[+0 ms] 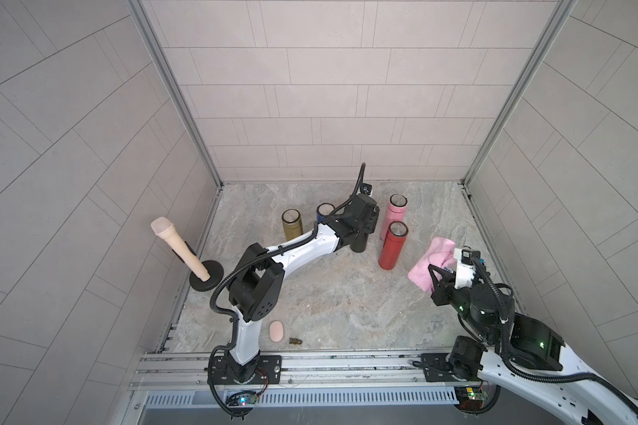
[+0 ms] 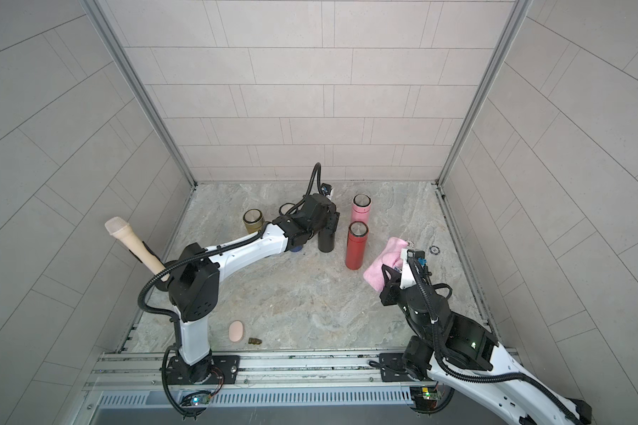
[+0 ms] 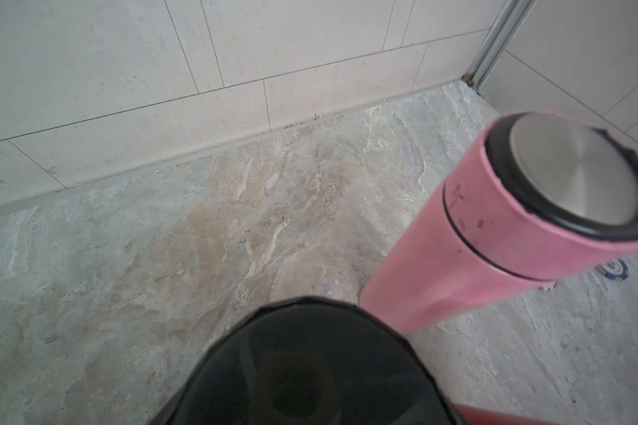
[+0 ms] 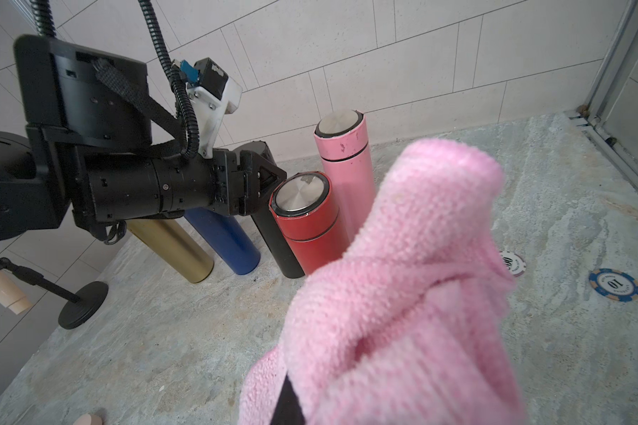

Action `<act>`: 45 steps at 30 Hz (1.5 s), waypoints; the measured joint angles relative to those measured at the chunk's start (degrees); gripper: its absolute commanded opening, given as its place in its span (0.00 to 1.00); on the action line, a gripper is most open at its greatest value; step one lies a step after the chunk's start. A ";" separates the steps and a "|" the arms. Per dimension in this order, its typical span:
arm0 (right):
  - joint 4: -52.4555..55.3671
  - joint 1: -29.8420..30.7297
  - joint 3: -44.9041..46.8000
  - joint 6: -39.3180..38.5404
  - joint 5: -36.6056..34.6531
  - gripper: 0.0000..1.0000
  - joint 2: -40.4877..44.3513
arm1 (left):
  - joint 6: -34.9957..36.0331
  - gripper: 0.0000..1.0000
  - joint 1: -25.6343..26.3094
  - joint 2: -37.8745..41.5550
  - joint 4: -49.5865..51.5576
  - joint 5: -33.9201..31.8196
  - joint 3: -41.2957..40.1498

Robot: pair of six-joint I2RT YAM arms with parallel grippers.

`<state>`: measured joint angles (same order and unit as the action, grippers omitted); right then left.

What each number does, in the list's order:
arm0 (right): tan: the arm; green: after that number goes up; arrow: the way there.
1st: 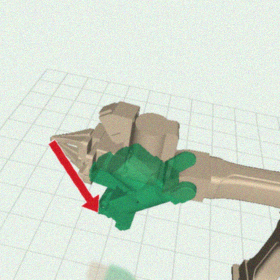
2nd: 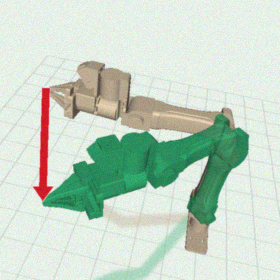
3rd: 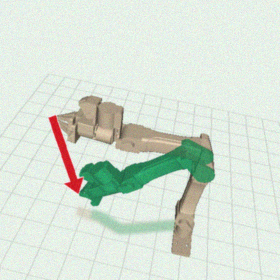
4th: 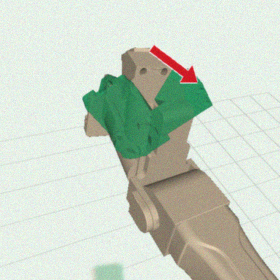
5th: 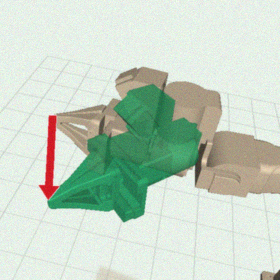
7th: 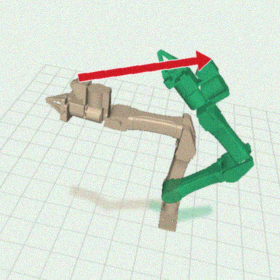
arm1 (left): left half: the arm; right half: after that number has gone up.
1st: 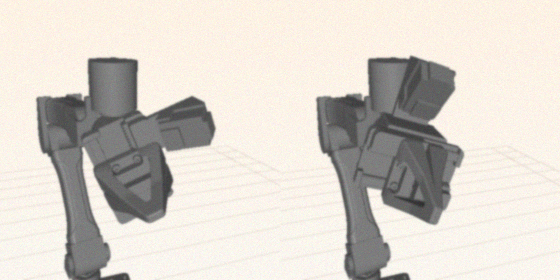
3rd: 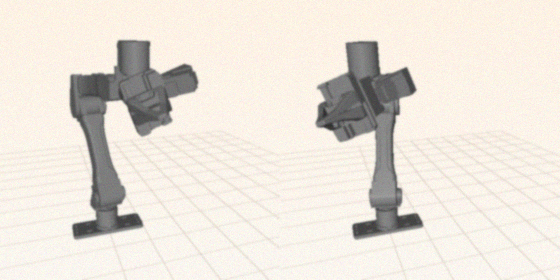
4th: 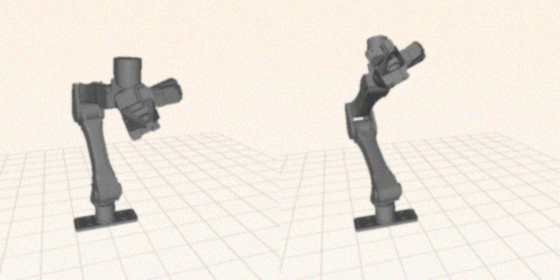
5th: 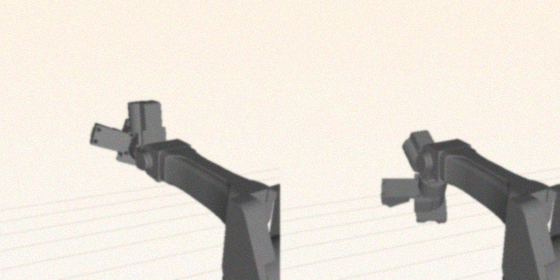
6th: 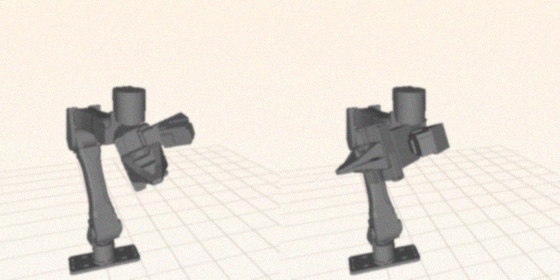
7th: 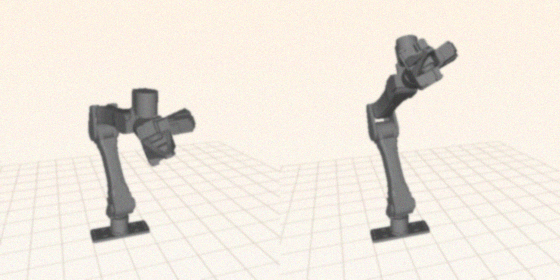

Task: Wipe the surface of the thermos
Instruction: Place the thermos at the center of the board, then pick up the thermos from the center of the board.

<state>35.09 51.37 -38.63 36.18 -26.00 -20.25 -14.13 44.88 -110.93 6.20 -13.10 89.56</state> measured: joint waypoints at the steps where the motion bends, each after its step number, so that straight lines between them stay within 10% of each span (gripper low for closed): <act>1: -0.02 0.00 0.11 0.00 0.02 0.00 0.00 | 0.00 0.00 -0.22 -0.20 -0.59 0.04 0.00; 13: -0.13 0.00 2.45 0.00 0.20 0.00 0.00 | -0.39 0.92 -0.24 -0.17 -6.93 -0.02 -2.82; 33: -0.76 0.00 -0.79 -2.34 2.08 0.00 -4.44 | -1.40 1.00 2.84 18.36 -3.10 -11.10 -6.97; 45: -4.48 0.00 -0.42 -2.36 4.61 0.00 -9.77 | -2.97 0.99 -5.51 21.00 4.00 -14.08 -12.46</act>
<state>30.61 51.37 -39.05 33.82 -21.39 -30.02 -17.10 39.38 -89.93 10.20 -27.18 77.10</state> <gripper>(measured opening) 0.072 0.991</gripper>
